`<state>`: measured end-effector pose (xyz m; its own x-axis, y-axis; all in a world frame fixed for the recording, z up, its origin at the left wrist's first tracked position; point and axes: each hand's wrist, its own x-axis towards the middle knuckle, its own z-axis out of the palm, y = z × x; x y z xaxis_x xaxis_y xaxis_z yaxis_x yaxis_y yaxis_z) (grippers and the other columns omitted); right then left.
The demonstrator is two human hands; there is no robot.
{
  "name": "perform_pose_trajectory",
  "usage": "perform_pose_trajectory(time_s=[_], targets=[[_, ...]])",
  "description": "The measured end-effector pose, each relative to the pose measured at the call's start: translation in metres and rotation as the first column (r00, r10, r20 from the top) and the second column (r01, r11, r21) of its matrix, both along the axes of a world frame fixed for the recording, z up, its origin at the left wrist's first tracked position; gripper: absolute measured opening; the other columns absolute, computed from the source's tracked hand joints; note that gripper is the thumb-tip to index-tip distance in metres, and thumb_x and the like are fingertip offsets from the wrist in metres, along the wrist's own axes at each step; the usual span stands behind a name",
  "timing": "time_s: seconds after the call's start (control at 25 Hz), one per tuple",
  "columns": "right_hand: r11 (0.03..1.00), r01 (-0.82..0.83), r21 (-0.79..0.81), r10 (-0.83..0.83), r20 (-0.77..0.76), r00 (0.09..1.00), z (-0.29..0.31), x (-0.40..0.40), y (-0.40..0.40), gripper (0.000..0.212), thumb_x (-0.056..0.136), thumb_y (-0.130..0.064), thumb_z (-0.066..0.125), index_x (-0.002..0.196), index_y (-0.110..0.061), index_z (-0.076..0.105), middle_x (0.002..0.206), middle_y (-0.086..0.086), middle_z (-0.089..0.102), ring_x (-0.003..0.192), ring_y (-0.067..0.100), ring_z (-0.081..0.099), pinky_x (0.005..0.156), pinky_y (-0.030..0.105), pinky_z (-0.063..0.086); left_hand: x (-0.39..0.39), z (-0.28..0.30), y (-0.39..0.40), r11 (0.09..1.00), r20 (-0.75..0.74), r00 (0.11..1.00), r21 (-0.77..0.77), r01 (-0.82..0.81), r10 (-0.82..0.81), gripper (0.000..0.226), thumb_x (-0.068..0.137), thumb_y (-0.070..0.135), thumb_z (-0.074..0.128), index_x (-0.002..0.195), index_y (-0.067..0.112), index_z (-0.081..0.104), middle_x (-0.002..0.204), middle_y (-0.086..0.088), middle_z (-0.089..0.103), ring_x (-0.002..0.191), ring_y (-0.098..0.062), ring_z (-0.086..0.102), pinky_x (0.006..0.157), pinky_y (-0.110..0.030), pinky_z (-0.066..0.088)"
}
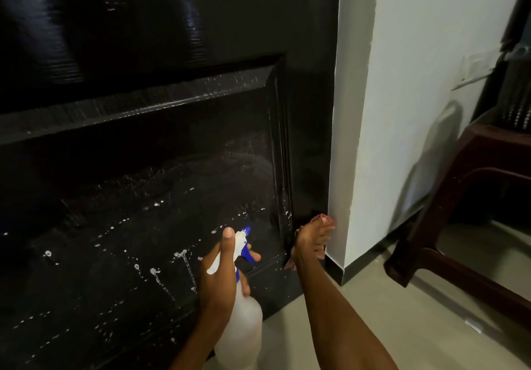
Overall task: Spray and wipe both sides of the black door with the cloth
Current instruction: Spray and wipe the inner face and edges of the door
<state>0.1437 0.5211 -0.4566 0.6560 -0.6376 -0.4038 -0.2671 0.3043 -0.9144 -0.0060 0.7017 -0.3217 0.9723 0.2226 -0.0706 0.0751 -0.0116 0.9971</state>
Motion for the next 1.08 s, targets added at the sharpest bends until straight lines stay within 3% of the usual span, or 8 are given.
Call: perform_pose_trajectory(time_s=[0.2,0.32,0.4,0.48,0.64,0.88,1.0,1.08], targets=[[0.951,0.193,-0.241,-0.118,0.294,0.948,0.107,0.003,0.028,0.064,0.11,-0.047,0.02,0.162,-0.025,-0.008,0.171,0.003,-0.012,0.156,0.028,-0.014,0.125,0.054,-0.008,0.001,-0.002,-0.005,0.999,0.021,0.999,0.014,-0.033,0.033,0.033,0.101,0.045,0.039,0.073,0.029,0.045,0.069,0.004,0.048,0.029,0.011,0.045,0.03,-0.005,0.032],[0.753,0.245,-0.611,0.08,0.454,0.887,0.139,0.007,0.043,0.064,0.108,-0.052,0.023,0.159,-0.036,-0.012,0.17,-0.005,-0.016,0.152,0.017,-0.025,0.12,0.046,-0.021,0.004,-0.003,-0.003,1.0,0.084,0.996,0.028,-0.014,0.012,0.041,0.095,0.055,0.038,0.086,0.023,0.063,0.062,0.0,0.062,0.032,-0.002,0.05,0.032,-0.009,0.035],[0.686,0.214,-0.696,0.157,0.429,0.89,0.114,0.007,0.043,0.067,0.107,-0.053,0.026,0.16,-0.035,-0.012,0.17,-0.007,-0.017,0.154,0.016,-0.024,0.117,0.041,-0.026,0.0,0.002,-0.002,0.999,0.097,0.995,0.026,-0.032,0.03,0.034,0.099,0.05,0.039,0.083,0.028,0.059,0.058,0.006,0.062,0.036,0.002,0.053,0.035,-0.008,0.037],[0.746,0.124,-0.654,0.157,0.354,0.922,0.069,-0.004,0.041,0.075,0.101,-0.068,0.019,0.16,-0.033,-0.011,0.17,-0.006,-0.018,0.154,0.018,-0.022,0.119,0.046,-0.022,0.002,-0.001,0.002,0.998,0.067,0.996,0.03,-0.055,0.053,0.029,0.101,0.044,0.04,0.076,0.033,0.048,0.065,0.008,0.051,0.045,-0.003,0.056,0.035,-0.005,0.036],[0.885,-0.068,-0.461,0.155,0.154,0.976,-0.007,-0.031,0.048,0.108,0.072,-0.098,-0.003,0.156,-0.031,-0.018,0.17,0.002,-0.017,0.157,0.029,-0.014,0.125,0.056,-0.006,-0.005,-0.006,0.006,0.994,0.076,0.997,0.109,0.022,-0.03,0.058,0.084,0.069,0.033,0.087,0.022,0.067,0.07,-0.003,0.069,0.057,-0.017,0.055,0.051,-0.023,0.047],[0.979,-0.07,-0.191,0.091,0.105,0.99,0.024,-0.038,0.07,0.069,0.109,-0.048,0.026,0.161,-0.026,-0.015,0.17,0.003,-0.017,0.157,0.028,-0.013,0.124,0.054,-0.004,-0.012,-0.003,0.021,0.997,0.04,0.999,0.07,-0.037,0.034,0.063,0.08,0.073,0.037,0.09,0.019,0.069,0.072,-0.008,0.071,0.05,-0.019,0.052,0.047,-0.028,0.045],[0.985,-0.028,-0.171,0.06,0.182,0.982,0.053,-0.036,0.075,0.063,0.111,-0.046,0.022,0.161,-0.032,-0.013,0.17,-0.001,-0.017,0.156,0.028,-0.015,0.124,0.06,-0.004,-0.013,0.017,0.037,0.988,0.048,0.988,0.035,-0.151,0.15,0.039,0.092,0.058,0.041,0.078,0.026,0.057,0.067,-0.007,0.058,0.057,-0.017,0.051,0.051,-0.022,0.047],[0.98,-0.017,-0.2,0.067,0.247,0.967,0.076,-0.034,0.079,0.06,0.11,-0.048,0.02,0.161,-0.036,-0.01,0.17,-0.004,-0.017,0.156,0.028,-0.016,0.122,0.063,-0.004,-0.008,0.027,0.05,0.986,0.125,0.982,0.068,-0.149,0.14,0.057,0.091,0.064,0.032,0.082,0.018,0.065,0.071,-0.008,0.066,0.06,-0.023,0.059,0.05,-0.02,0.05]])
